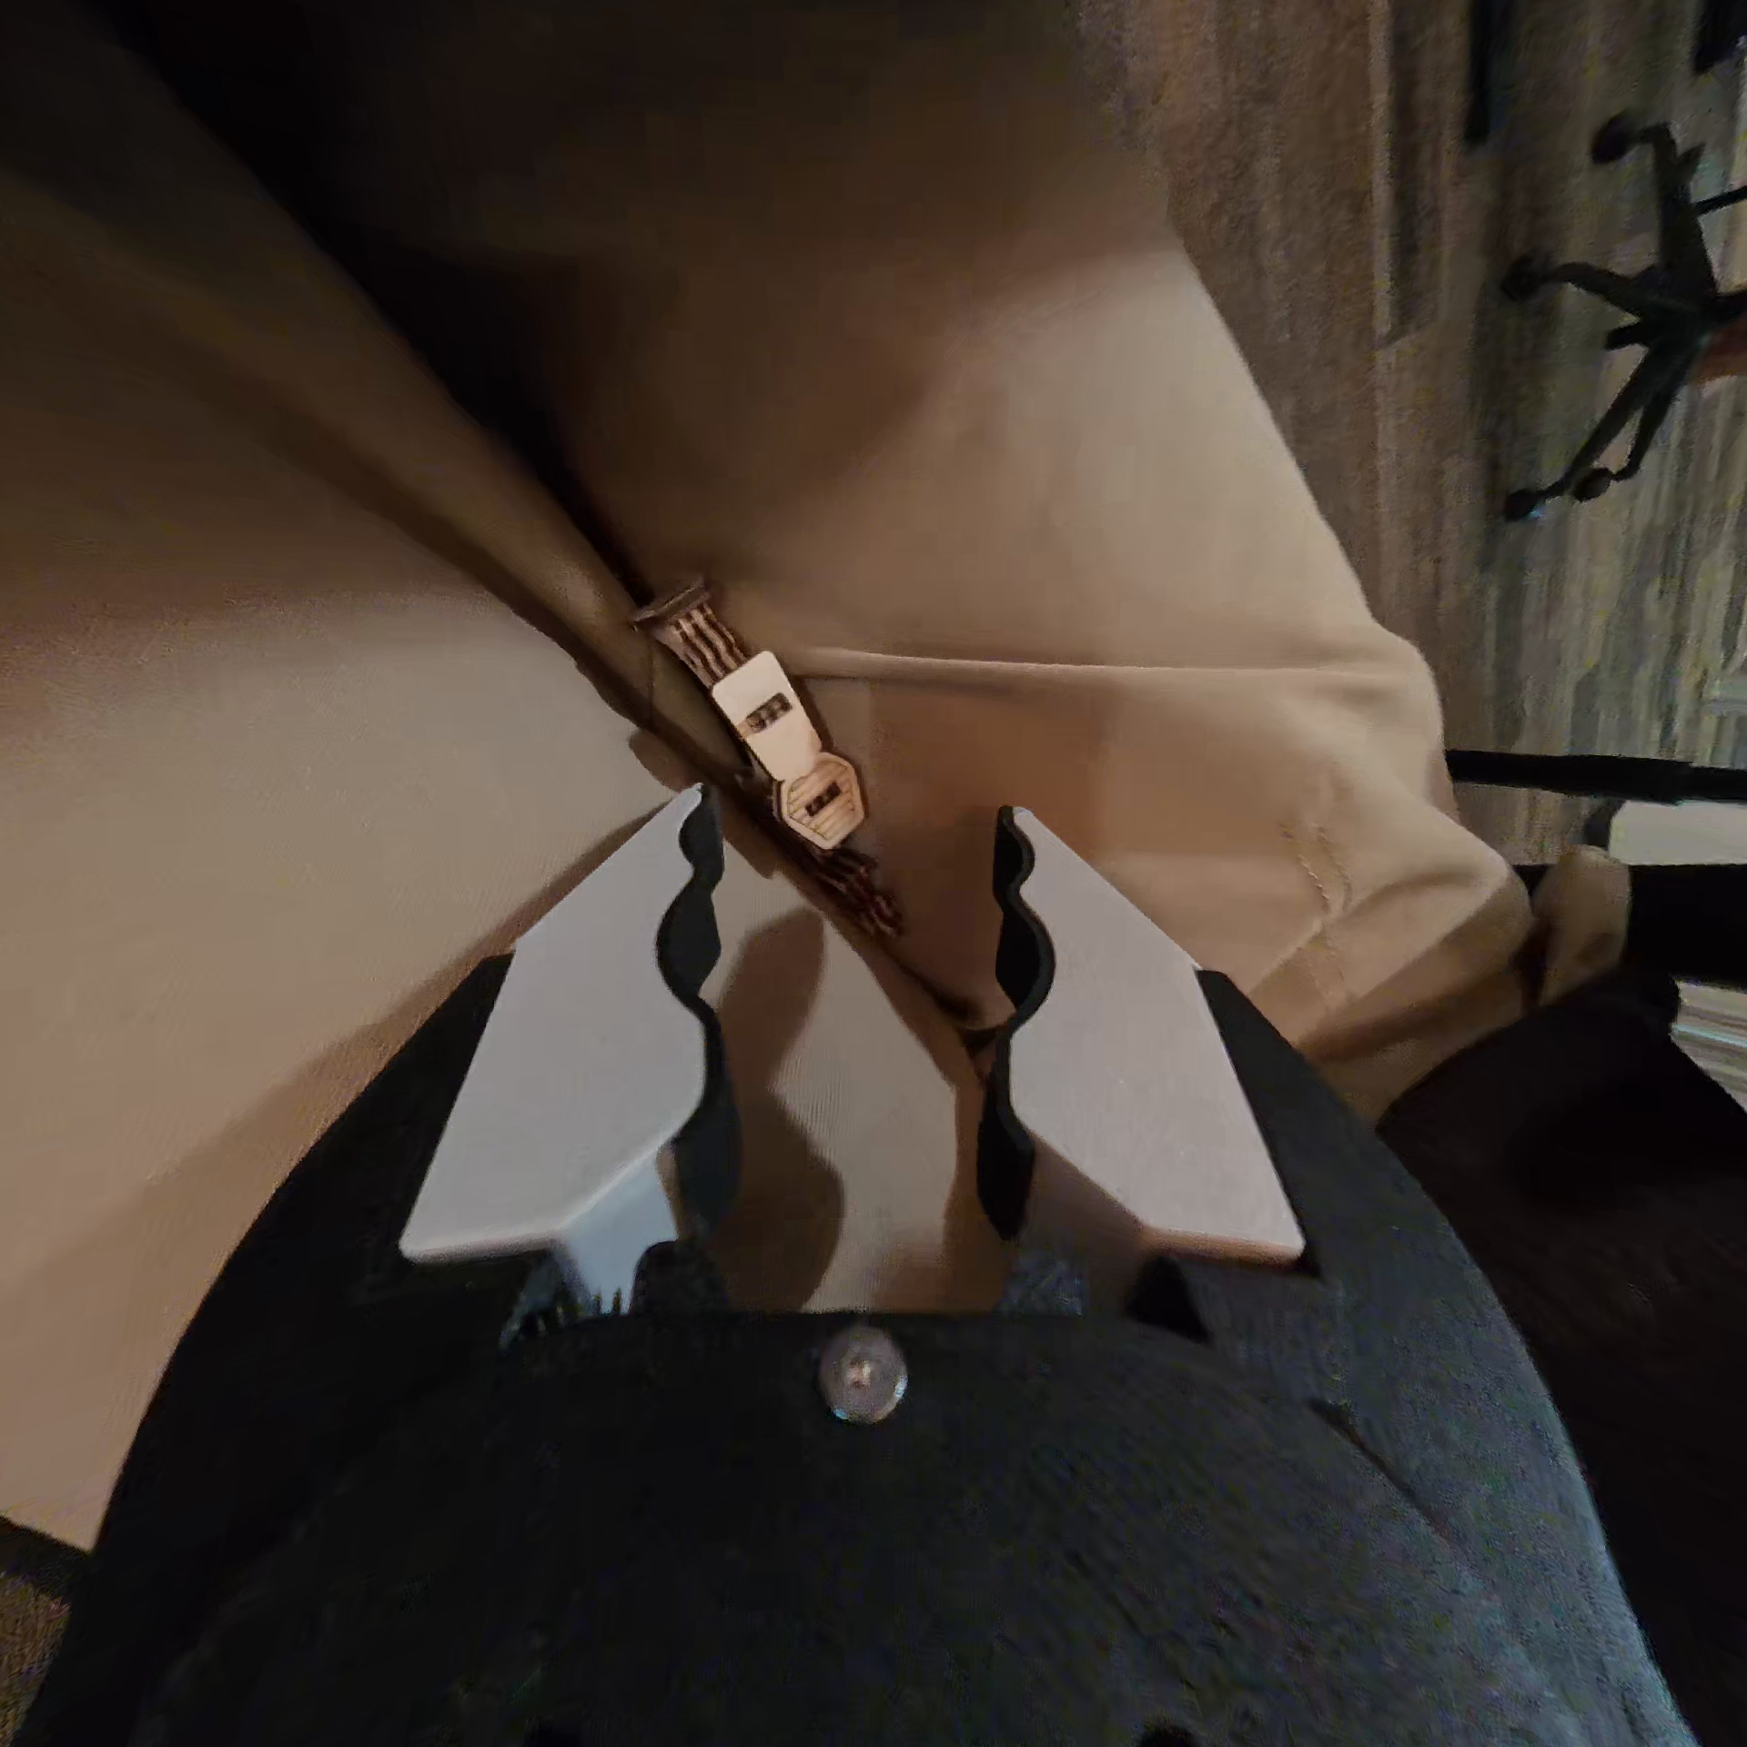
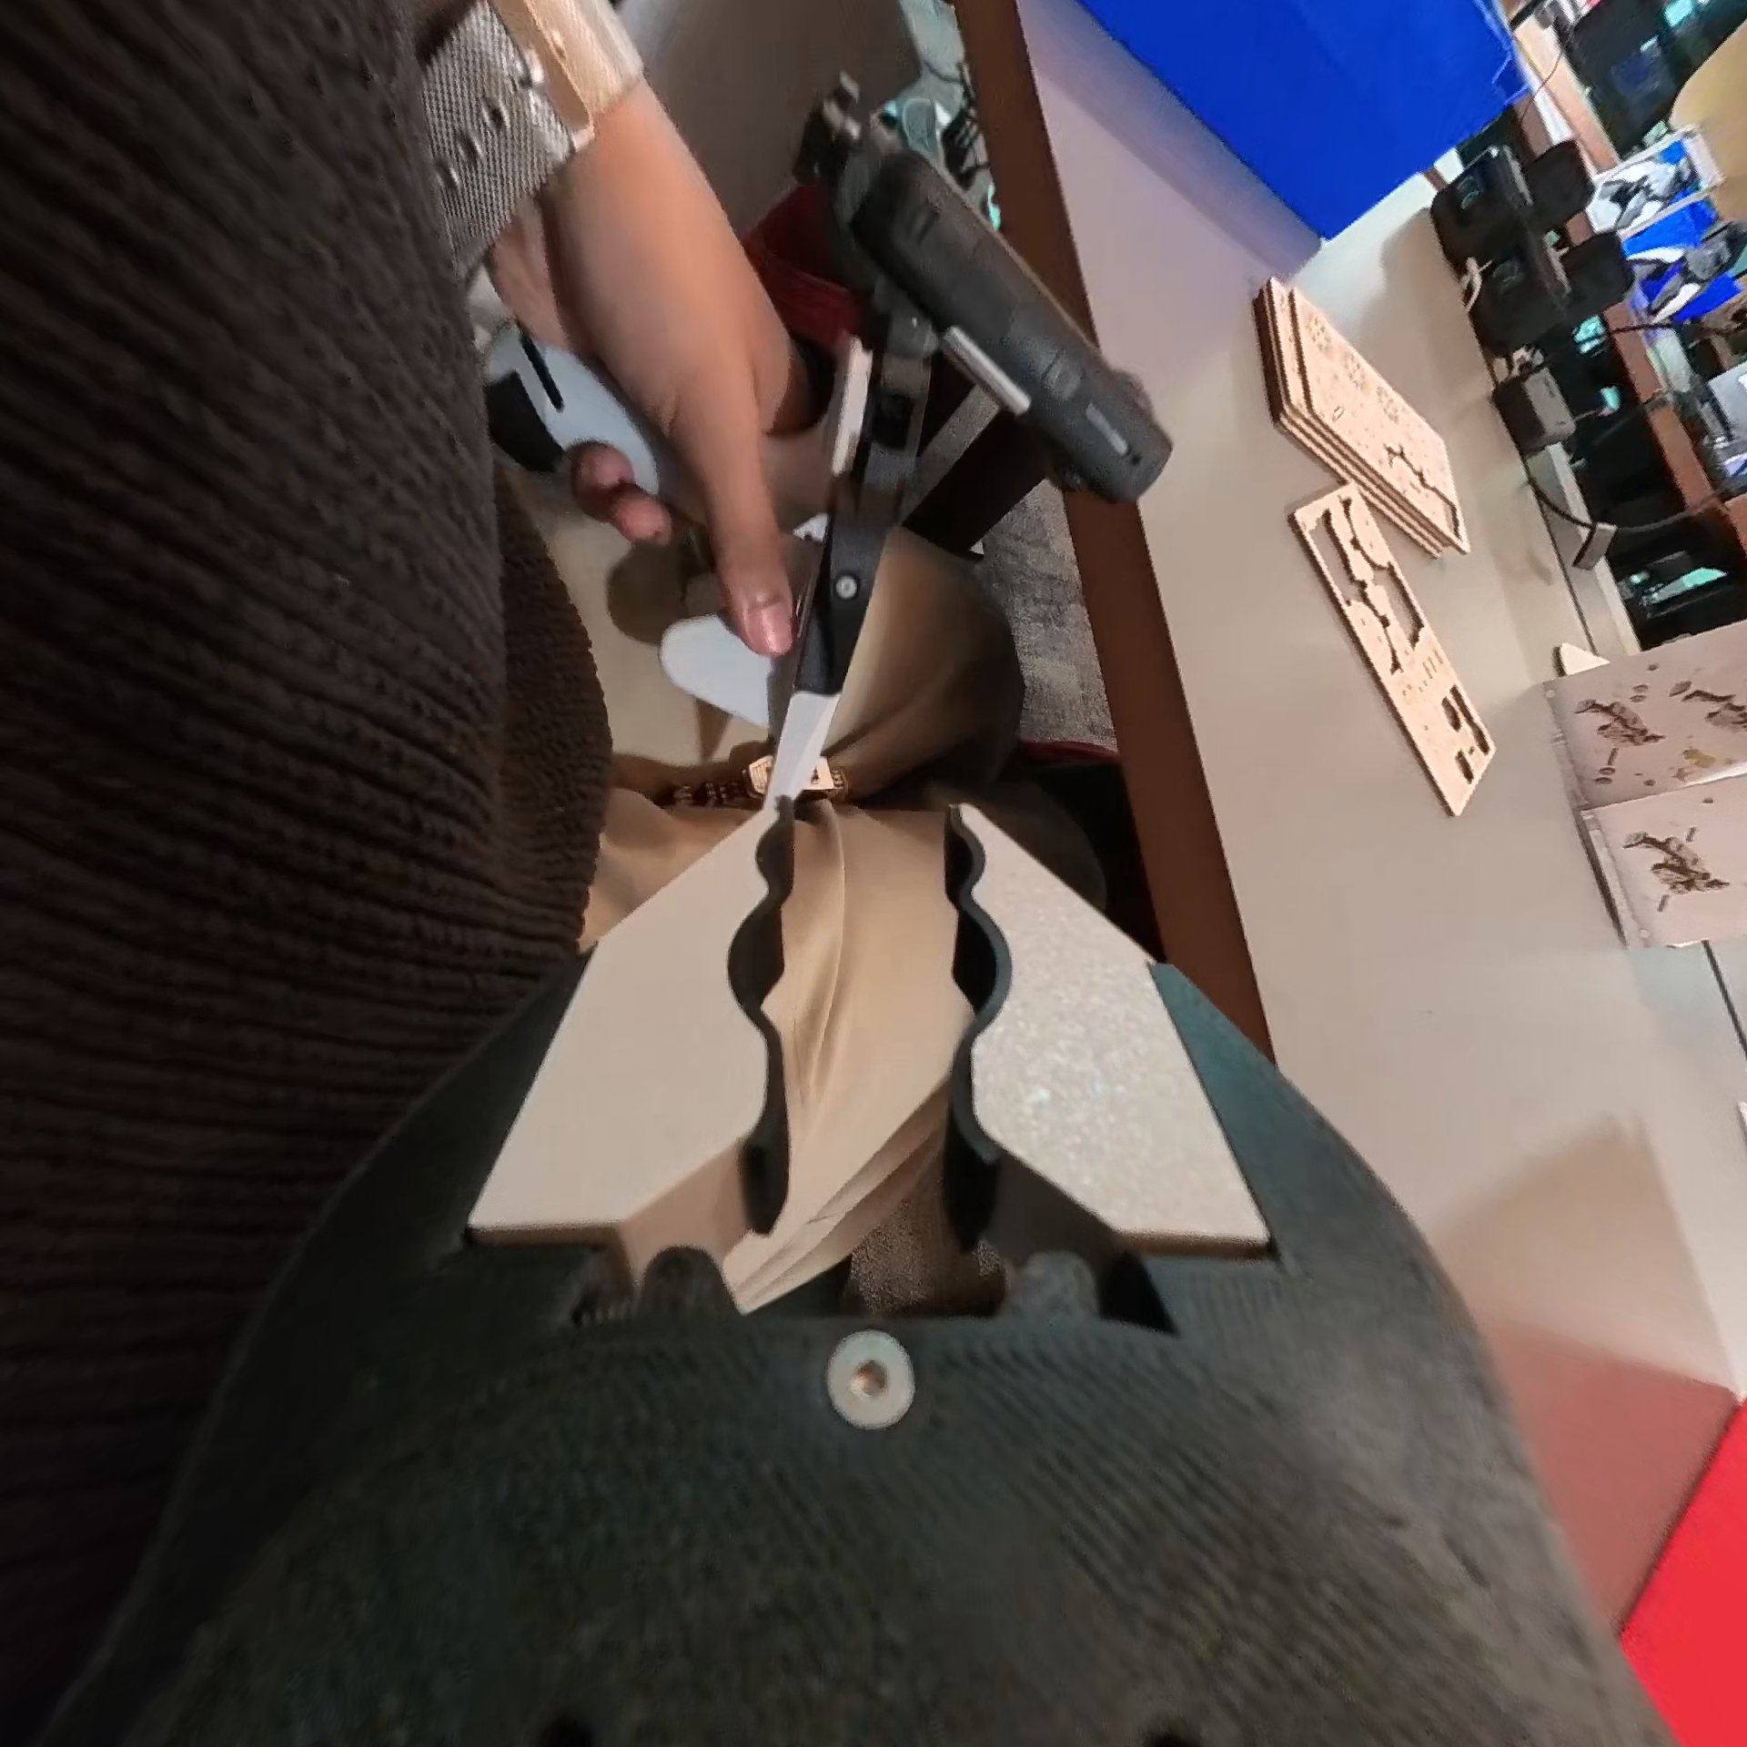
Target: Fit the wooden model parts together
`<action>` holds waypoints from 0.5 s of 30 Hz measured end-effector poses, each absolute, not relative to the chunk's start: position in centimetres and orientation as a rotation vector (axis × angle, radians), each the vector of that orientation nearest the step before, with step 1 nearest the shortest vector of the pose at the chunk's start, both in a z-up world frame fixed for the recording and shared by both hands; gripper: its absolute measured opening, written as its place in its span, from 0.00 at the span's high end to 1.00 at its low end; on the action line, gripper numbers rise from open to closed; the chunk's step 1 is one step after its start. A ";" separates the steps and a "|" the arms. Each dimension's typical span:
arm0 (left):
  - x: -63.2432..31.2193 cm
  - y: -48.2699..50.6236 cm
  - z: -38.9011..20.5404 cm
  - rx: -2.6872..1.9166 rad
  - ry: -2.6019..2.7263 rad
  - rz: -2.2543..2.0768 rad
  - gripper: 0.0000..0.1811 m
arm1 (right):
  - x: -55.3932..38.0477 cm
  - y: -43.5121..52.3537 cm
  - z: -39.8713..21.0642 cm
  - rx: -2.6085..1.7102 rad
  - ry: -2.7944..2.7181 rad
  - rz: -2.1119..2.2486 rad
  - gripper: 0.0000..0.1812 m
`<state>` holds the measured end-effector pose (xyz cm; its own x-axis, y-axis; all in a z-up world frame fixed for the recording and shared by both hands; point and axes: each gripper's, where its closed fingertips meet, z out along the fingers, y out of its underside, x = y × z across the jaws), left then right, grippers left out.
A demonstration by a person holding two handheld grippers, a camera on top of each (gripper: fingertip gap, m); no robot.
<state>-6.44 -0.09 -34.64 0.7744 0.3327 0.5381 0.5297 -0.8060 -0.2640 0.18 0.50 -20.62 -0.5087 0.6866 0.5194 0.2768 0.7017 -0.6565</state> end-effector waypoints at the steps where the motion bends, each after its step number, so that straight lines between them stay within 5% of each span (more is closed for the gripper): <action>1: -6.5 0.1 -34.8 -2.563 -0.643 -0.655 0.69 | 0.3 0.3 -20.5 -0.729 -2.097 0.652 0.83; 8: -7.4 1.4 -36.4 -2.613 -0.601 -0.618 0.84 | 0.5 0.0 -19.8 -0.692 -2.087 0.673 0.83; 15: -7.5 1.6 -36.5 -2.599 -0.570 -0.618 0.87 | 0.4 1.4 -20.5 -0.759 -2.096 0.700 0.83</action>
